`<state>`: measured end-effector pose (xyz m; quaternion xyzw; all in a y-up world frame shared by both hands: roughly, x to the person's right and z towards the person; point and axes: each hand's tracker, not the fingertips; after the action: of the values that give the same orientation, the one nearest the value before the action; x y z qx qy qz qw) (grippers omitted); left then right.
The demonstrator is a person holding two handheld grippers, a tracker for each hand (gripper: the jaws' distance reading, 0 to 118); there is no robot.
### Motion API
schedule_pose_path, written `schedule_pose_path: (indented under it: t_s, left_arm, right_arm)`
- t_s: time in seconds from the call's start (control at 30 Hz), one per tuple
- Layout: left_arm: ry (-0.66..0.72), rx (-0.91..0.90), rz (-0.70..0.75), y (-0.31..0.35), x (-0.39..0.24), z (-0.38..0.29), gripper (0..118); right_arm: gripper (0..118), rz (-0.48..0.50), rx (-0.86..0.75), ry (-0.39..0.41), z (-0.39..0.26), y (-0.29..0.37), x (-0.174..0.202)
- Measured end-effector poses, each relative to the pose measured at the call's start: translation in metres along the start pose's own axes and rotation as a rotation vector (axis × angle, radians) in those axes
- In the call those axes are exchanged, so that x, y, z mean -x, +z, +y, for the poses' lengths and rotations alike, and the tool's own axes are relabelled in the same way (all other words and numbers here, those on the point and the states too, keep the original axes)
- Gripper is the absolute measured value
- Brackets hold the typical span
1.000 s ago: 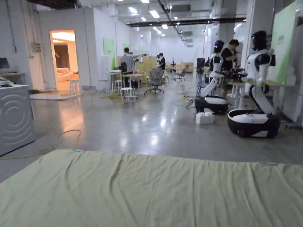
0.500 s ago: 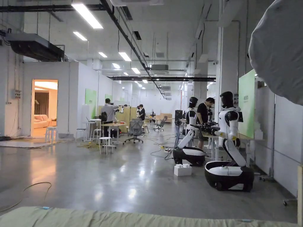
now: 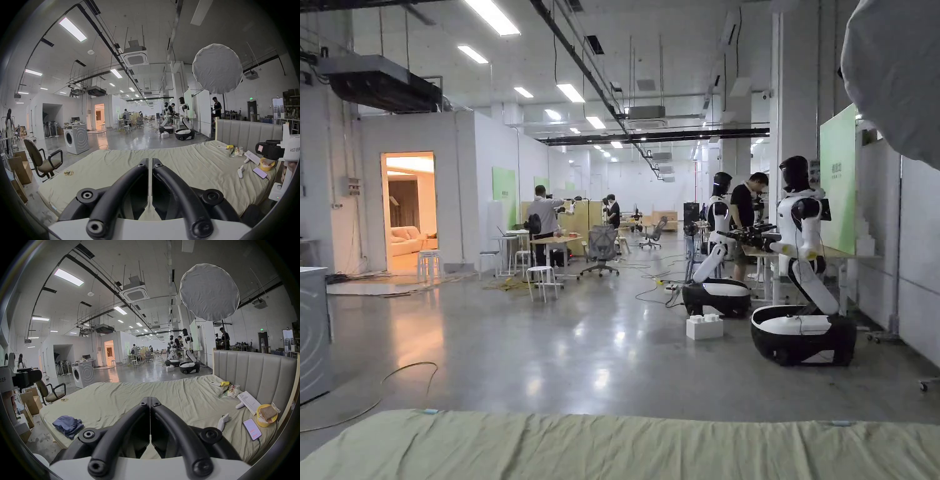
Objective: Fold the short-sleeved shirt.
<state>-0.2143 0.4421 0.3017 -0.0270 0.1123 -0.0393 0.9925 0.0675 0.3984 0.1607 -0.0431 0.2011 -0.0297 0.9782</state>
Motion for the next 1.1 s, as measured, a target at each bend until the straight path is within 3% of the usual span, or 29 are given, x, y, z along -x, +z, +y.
schedule_pose_path:
  t_s: [0.27, 0.43, 0.6, 0.8, 0.83, 0.9, 0.93, 0.97, 1.1]
  left_arm:
    - [0.019, 0.011, 0.011, -0.003, 0.004, 0.004, 4]
    - [0.036, 0.013, -0.015, -0.002, 0.003, 0.004, 4]
    - [0.026, 0.016, -0.024, -0.001, 0.002, 0.003, 4]
    - [0.024, -0.003, -0.041, 0.000, 0.003, 0.006, 4]
    - [0.015, -0.004, -0.051, 0.000, 0.003, 0.006, 8]
    - [0.002, -0.006, -0.068, 0.002, 0.002, 0.006, 26]
    - [0.001, -0.008, -0.073, 0.003, 0.001, 0.006, 38]
    - [0.006, -0.008, -0.075, 0.003, 0.001, 0.005, 55]
    - [0.040, -0.024, -0.068, 0.003, 0.003, 0.005, 96]
  right_arm:
    - [0, -0.019, 0.000, 0.016, 0.002, -0.001, 0.000]
    - [0, -0.013, 0.007, -0.017, 0.004, -0.001, -0.002]
    - [0, -0.031, 0.001, 0.012, 0.008, 0.002, -0.004]
    - [0, -0.017, 0.007, -0.023, 0.008, 0.002, -0.006]
    - [0, -0.010, 0.010, -0.021, 0.008, 0.002, -0.005]
    - [3, -0.011, 0.010, -0.019, 0.009, 0.001, -0.004]
    - [8, -0.006, 0.010, -0.021, 0.009, 0.002, -0.004]
    - [22, 0.005, 0.013, -0.026, 0.011, 0.002, -0.003]
    - [97, 0.008, 0.017, -0.023, 0.016, 0.001, 0.003]
